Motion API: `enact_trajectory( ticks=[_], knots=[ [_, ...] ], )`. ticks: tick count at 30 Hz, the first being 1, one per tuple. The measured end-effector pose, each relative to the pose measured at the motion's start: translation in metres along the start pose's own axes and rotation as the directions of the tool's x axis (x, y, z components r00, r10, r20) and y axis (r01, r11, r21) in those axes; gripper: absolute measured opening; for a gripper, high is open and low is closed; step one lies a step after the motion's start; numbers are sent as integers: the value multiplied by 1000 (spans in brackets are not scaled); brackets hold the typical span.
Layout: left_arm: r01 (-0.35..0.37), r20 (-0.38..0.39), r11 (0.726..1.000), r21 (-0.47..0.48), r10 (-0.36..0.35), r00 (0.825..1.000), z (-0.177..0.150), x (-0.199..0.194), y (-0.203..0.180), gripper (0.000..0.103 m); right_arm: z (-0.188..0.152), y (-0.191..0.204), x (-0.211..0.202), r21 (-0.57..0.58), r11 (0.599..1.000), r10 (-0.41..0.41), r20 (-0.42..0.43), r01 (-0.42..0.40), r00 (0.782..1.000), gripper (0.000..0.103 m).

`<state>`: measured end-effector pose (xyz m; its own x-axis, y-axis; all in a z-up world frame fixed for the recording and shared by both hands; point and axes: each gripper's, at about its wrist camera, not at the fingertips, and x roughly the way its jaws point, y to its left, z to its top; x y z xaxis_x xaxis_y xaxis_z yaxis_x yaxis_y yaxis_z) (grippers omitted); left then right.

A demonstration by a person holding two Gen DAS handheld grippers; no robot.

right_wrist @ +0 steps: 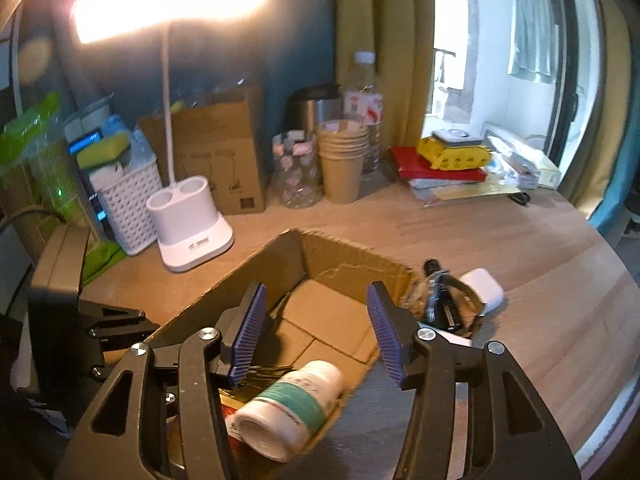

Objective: Organize rigid objects
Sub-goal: 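Move the right gripper back to the white charger block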

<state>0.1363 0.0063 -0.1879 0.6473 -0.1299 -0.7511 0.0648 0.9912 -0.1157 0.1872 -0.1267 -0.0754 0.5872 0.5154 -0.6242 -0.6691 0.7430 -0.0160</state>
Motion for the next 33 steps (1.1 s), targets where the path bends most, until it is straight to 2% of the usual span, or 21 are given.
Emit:
enact_trajectory(
  ticks=[12,20,22,28,33],
  knots=[
    [0,0,1000,0,0,1000,0,0,0,20,0,-53,-26,117,988,-106,56,99,993,57],
    [0,0,1000,0,0,1000,0,0,0,20,-8,-87,-30,172,963,-219,47,208,975,58],
    [0,0,1000,0,0,1000,0,0,0,20,-11,-98,-32,194,953,-244,43,232,969,62],
    [0,0,1000,0,0,1000,0,0,0,20,-16,-110,-33,221,945,-257,38,243,966,67],
    [0,0,1000,0,0,1000,0,0,0,20,-26,-102,-15,164,958,-235,-13,234,972,72]
  ],
)
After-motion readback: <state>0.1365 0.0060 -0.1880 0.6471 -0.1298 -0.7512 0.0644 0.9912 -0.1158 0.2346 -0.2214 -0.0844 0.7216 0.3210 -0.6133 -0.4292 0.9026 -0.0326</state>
